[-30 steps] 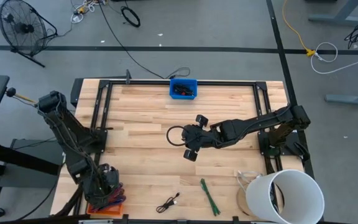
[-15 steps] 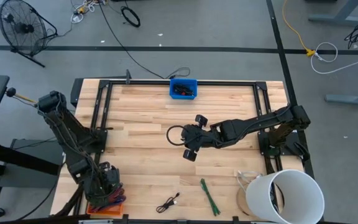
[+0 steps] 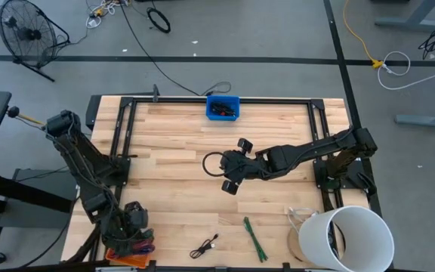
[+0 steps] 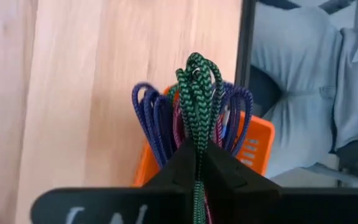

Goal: Pick & Place USB Port
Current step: Put the green black charger cable into the orange bin

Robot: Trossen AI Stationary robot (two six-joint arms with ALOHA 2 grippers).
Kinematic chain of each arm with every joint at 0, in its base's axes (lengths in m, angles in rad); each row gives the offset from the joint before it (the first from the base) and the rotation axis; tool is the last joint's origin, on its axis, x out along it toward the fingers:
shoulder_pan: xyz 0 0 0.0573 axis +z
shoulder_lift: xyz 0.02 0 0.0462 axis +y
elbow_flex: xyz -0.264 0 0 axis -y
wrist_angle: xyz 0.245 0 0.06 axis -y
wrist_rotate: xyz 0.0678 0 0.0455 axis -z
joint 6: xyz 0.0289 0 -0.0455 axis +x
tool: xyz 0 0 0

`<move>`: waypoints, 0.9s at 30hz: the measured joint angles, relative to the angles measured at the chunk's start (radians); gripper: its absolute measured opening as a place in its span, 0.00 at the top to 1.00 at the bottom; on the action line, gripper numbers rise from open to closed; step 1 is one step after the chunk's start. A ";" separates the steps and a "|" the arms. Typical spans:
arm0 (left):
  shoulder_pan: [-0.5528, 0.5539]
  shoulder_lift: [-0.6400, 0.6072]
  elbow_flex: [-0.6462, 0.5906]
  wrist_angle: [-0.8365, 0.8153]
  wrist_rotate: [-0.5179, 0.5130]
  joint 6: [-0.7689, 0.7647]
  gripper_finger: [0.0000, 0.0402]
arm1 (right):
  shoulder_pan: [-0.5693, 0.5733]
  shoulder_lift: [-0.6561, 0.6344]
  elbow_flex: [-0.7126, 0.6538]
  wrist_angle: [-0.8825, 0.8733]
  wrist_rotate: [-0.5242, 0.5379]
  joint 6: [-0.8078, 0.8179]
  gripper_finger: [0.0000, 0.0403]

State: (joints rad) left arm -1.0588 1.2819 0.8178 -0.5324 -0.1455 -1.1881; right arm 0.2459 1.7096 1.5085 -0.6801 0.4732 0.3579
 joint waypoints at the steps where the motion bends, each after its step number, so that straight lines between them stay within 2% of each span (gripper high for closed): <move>1: 0.000 0.000 0.000 0.004 -0.013 0.026 0.95 | 0.000 0.000 -0.009 0.009 0.000 -0.001 0.67; 10: 0.000 -0.001 0.000 -0.061 -0.047 0.145 0.88 | -0.002 0.000 -0.140 0.116 0.000 -0.007 0.67; 15: 0.000 -0.001 0.000 -0.064 -0.074 0.153 0.88 | -0.003 0.001 -0.141 0.131 -0.010 -0.016 0.67; 27: -0.032 -0.001 0.000 -0.002 -0.058 0.123 0.87 | -0.003 -0.002 -0.141 0.149 -0.010 -0.030 0.67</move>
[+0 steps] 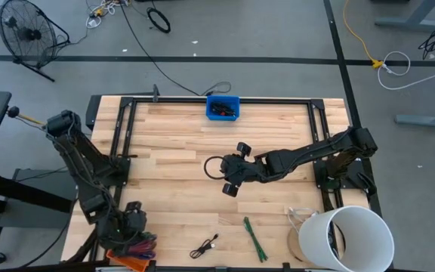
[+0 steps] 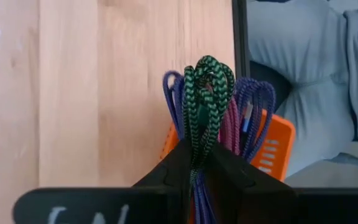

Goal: Pick & Place USB Port
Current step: Put the green black charger cable into the orange bin, then put the black charger cable into the blue bin

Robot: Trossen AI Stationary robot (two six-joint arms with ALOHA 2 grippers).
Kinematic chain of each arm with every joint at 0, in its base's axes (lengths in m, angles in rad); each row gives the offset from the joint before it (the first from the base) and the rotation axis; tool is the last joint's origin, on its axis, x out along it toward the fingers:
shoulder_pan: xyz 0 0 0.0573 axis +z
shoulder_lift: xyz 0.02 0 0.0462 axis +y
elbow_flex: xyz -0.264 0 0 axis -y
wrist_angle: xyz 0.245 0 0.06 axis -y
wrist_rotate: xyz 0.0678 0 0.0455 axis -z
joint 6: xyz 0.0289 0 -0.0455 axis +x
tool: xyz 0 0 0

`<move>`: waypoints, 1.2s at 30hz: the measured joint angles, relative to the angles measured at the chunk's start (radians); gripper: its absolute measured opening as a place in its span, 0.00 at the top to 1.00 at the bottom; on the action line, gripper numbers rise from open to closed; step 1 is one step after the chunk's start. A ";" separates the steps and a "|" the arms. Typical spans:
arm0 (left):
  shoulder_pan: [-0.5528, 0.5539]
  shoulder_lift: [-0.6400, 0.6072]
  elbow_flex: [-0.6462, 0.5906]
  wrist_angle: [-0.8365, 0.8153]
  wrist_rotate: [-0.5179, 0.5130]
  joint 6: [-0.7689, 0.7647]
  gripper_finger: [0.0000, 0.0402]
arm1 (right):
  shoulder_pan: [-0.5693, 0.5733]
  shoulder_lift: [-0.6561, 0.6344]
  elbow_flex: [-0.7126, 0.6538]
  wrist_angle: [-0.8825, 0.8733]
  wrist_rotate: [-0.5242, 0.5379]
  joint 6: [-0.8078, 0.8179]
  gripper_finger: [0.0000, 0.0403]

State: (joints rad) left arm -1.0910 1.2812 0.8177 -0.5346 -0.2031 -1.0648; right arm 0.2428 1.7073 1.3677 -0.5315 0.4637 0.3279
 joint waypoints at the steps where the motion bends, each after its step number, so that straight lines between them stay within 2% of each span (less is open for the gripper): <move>1: -0.003 0.000 0.000 -0.001 -0.003 -0.004 0.87 | 0.000 0.000 0.000 0.001 0.000 0.000 0.67; 6: -0.002 0.000 0.000 -0.033 0.030 -0.071 0.83 | -0.003 0.000 0.000 0.001 0.000 0.000 0.67; 12: -0.003 0.000 0.000 -0.048 0.055 -0.080 0.69 | -0.004 0.000 0.000 0.001 0.000 -0.005 0.67; 17: 0.005 -0.001 0.000 -0.045 0.037 -0.015 0.61 | -0.005 0.000 0.000 0.002 0.000 -0.005 0.67; 22: 0.052 -0.032 0.010 -0.048 0.011 0.095 0.60 | -0.005 0.000 0.000 0.017 0.000 -0.013 0.67; 24: 0.078 -0.049 0.027 -0.048 -0.012 0.143 0.60 | -0.005 0.000 0.000 0.020 0.000 -0.015 0.67; 28: 0.141 -0.060 0.071 -0.039 -0.146 0.239 0.60 | -0.006 0.000 0.000 0.020 0.000 -0.015 0.67; 30: 0.189 -0.060 0.080 0.000 -0.180 0.265 0.60 | -0.006 0.000 0.000 0.020 0.000 -0.015 0.67; 36: 0.345 0.009 0.080 0.204 -0.036 0.413 0.60 | -0.006 0.000 0.000 0.019 0.000 -0.028 0.67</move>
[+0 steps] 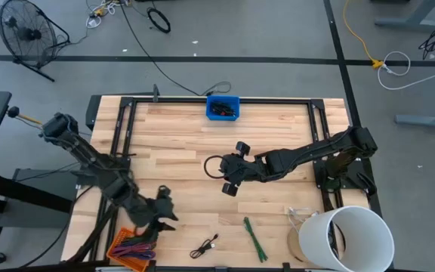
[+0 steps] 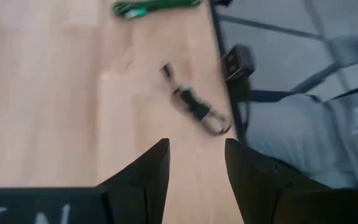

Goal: Pick & Place USB Port
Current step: Put the black charger cable into the blue bin

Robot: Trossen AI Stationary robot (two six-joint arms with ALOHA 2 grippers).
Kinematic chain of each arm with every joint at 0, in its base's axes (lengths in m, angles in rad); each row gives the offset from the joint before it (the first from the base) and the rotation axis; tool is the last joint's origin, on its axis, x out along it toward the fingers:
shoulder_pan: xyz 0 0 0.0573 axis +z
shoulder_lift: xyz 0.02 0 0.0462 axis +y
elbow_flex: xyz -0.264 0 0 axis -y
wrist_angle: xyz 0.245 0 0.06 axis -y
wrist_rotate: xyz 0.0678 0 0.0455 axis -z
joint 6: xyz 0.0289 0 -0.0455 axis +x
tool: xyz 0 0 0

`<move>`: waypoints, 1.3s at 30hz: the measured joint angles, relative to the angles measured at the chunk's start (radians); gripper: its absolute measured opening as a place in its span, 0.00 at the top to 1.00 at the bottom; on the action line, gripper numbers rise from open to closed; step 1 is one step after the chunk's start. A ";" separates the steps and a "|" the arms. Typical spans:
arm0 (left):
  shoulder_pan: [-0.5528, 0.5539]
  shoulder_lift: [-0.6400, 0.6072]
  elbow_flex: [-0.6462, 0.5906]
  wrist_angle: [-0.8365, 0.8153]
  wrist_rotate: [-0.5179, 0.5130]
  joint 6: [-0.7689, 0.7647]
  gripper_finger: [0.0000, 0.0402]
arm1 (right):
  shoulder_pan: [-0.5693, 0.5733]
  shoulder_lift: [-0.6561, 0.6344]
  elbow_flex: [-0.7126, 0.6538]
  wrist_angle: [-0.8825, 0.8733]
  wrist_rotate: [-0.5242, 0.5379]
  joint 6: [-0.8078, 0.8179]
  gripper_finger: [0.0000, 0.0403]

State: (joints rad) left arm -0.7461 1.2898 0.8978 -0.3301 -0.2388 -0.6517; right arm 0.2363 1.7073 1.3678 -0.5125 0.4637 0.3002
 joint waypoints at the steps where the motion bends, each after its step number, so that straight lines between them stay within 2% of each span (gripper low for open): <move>1: 0.020 0.021 0.000 0.044 0.031 0.014 0.60 | 0.000 0.000 0.000 0.000 0.000 -0.004 0.67; 5: 0.084 0.119 0.000 0.182 0.133 -0.003 0.59 | 0.000 0.000 0.000 -0.004 0.000 -0.004 0.67; 9: 0.108 0.225 0.000 0.237 0.238 -0.051 0.58 | 0.000 0.000 0.000 -0.006 0.000 -0.004 0.67; 17: 0.122 0.416 0.002 0.419 0.361 -0.119 0.58 | 0.000 0.000 0.000 -0.005 0.000 -0.003 0.67; 21: 0.121 0.490 0.044 0.428 0.417 -0.127 0.58 | 0.000 0.000 0.000 -0.005 0.000 -0.003 0.67; 30: 0.121 0.564 0.144 0.429 0.500 -0.126 0.58 | 0.000 0.000 0.000 -0.005 -0.008 -0.003 0.67; 39: 0.091 0.565 0.153 0.423 0.555 -0.145 0.58 | 0.000 0.000 0.000 -0.006 -0.009 -0.003 0.67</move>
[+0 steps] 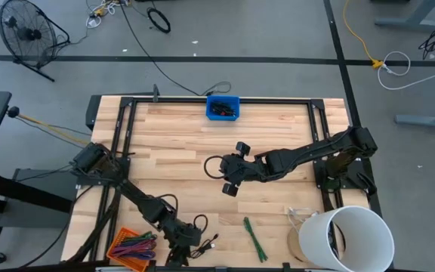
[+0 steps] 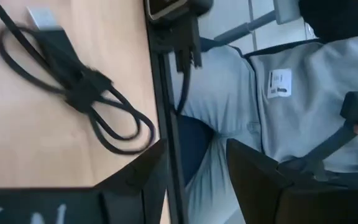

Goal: Pick & Place USB Port
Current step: Put the black charger cable into the blue bin

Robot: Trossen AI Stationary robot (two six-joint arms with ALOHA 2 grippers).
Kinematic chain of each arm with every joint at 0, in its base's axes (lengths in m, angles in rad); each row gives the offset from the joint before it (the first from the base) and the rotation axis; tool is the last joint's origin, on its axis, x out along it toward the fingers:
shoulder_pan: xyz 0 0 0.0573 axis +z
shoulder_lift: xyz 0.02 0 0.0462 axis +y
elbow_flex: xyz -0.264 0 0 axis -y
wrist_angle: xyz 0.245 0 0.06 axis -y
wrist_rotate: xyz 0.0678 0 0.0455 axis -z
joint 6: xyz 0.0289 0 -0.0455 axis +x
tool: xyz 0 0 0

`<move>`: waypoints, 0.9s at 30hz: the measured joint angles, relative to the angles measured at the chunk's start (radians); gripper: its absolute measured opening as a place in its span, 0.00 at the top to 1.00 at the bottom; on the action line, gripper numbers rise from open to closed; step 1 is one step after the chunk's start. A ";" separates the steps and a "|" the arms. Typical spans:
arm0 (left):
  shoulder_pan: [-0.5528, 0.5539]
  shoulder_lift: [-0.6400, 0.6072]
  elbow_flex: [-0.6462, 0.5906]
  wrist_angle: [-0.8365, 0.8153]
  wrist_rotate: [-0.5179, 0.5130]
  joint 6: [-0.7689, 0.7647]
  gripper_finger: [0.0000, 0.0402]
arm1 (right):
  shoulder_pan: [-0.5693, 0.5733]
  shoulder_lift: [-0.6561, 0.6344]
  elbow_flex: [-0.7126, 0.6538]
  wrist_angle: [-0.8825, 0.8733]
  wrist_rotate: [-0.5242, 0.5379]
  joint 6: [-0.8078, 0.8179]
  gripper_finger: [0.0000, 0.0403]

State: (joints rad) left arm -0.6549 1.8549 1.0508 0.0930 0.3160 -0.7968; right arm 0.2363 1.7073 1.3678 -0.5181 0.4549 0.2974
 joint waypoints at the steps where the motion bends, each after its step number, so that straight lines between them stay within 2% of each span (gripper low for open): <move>1: -0.005 0.000 0.000 0.000 -0.001 -0.006 0.58 | 0.000 0.000 0.000 0.000 0.000 0.000 0.67; 27: -0.029 0.000 0.000 -0.051 -0.198 0.188 0.58 | 0.000 0.000 0.000 0.008 0.000 0.000 0.67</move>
State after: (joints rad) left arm -0.6838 1.8549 1.0508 0.0425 0.1178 -0.6087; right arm 0.2363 1.7073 1.3678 -0.5098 0.4553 0.2976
